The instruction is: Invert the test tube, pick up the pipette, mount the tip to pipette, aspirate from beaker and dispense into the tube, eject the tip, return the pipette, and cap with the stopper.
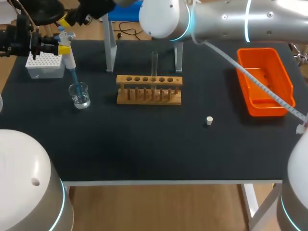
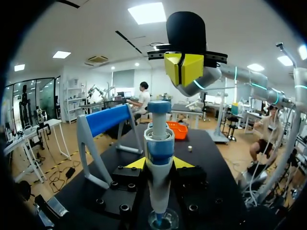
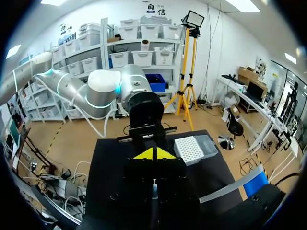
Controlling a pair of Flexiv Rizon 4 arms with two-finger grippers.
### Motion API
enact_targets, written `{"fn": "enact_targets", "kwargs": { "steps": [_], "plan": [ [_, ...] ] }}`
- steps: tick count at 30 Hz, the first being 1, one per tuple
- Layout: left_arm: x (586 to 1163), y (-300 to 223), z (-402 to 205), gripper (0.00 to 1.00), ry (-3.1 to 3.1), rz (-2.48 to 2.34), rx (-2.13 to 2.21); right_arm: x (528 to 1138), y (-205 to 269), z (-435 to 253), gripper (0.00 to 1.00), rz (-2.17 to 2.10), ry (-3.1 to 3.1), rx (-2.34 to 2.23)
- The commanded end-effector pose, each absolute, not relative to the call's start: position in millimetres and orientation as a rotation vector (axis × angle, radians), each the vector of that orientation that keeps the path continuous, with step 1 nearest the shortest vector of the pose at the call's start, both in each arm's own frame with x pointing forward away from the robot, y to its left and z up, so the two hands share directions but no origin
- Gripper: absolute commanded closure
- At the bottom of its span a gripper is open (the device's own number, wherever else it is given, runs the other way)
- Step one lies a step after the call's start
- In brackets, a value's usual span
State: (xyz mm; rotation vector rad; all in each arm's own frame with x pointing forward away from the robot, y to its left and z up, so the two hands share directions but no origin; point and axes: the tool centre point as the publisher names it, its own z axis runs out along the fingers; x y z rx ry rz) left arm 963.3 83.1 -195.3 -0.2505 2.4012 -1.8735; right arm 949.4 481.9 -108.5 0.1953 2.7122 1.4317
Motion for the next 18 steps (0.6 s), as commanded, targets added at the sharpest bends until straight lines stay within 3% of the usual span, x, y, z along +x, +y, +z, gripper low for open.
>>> {"fn": "enact_targets", "kwargs": {
  "steps": [1, 18],
  "plan": [
    [963.4, 83.3, -195.7, 1.00, 2.399, -1.875, -0.249, 952.1, 488.1, -108.6, 1.00, 1.385, 2.738, 0.201],
    [963.4, 83.3, -195.7, 1.00, 2.399, -1.875, -0.249, 962.1, 496.3, -117.5, 1.00, 1.389, 2.743, 0.218]
  ]
}}
